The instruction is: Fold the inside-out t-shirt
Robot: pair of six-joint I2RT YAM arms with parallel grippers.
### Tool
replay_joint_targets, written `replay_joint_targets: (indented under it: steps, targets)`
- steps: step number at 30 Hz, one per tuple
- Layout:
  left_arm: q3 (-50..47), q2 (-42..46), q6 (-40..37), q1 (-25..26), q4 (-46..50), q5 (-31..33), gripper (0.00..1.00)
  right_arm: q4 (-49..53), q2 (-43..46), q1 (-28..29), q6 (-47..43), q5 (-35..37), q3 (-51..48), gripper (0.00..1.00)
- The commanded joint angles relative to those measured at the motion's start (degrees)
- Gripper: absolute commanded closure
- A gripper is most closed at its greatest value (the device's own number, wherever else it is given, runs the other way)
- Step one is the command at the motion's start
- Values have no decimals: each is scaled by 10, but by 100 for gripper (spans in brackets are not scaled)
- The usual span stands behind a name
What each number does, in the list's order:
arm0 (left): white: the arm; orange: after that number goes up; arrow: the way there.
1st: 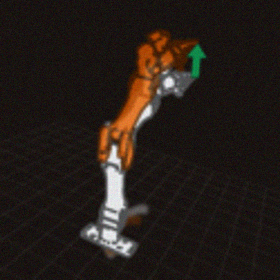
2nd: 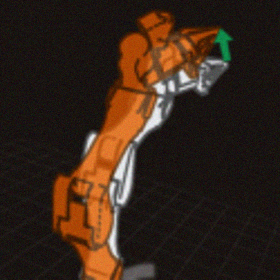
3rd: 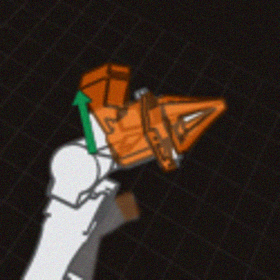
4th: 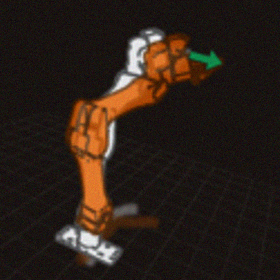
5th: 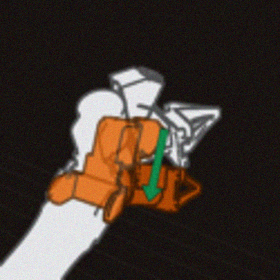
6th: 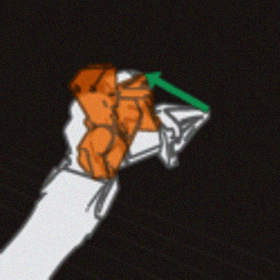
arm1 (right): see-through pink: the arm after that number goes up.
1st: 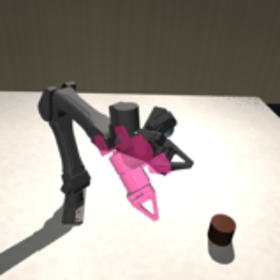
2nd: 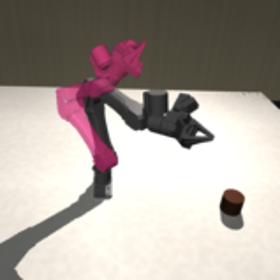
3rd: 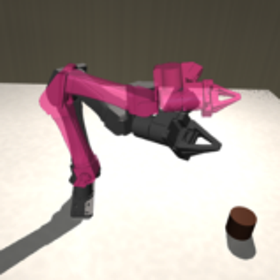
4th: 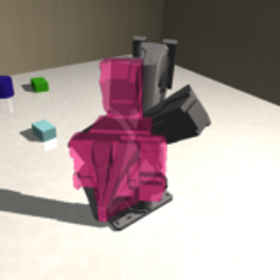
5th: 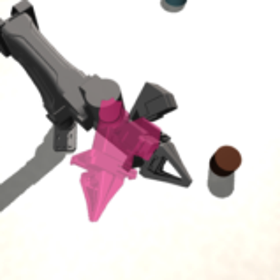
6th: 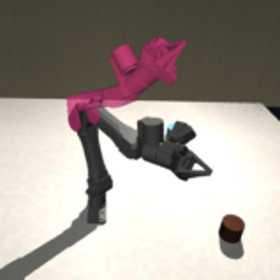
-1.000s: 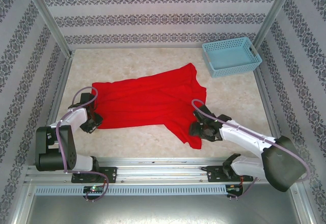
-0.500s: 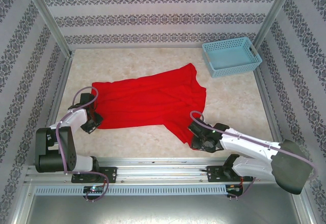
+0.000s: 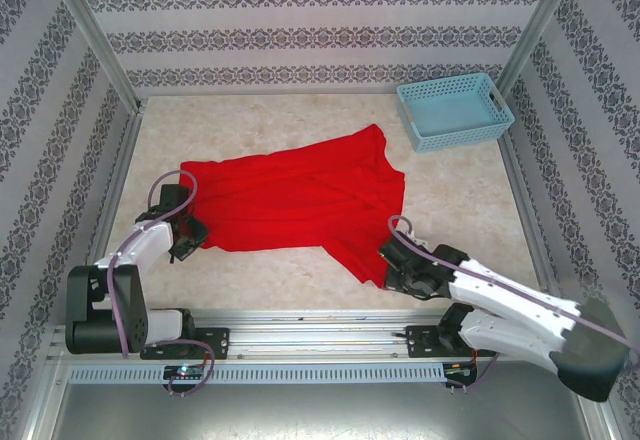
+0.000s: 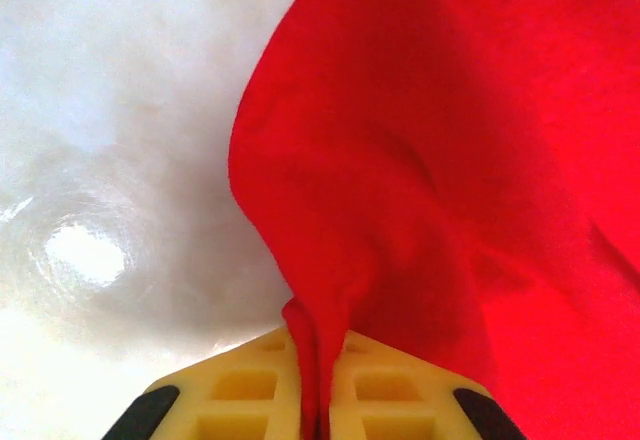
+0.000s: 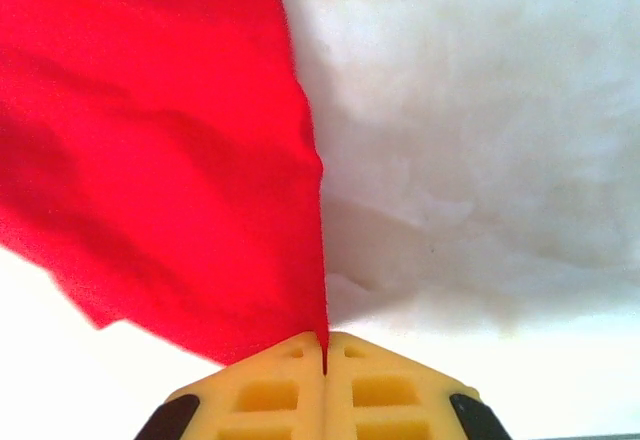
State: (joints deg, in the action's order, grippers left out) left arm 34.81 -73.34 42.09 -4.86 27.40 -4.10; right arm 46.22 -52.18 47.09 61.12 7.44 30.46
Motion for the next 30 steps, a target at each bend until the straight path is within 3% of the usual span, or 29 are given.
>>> replay_joint_targets:
  steps: [1, 5, 10, 18, 30]
  targets:
    - [-7, 53, 6, 9, 24, -1, 90, 83, 69, -8, -16, 63, 38, 100]
    - [-10, 119, 23, 16, 63, 13, 90, 108, 111, -59, -53, 54, 69, 100]
    - [-10, 143, 48, 15, 57, 16, 89, 26, 74, -156, -140, -3, 128, 100]
    - [88, 19, 51, -6, 10, 10, 94, -130, -117, -277, -227, -69, 282, 100]
    - [244, -152, 43, -41, -8, -3, 95, -176, -391, -305, -280, -44, 484, 100]
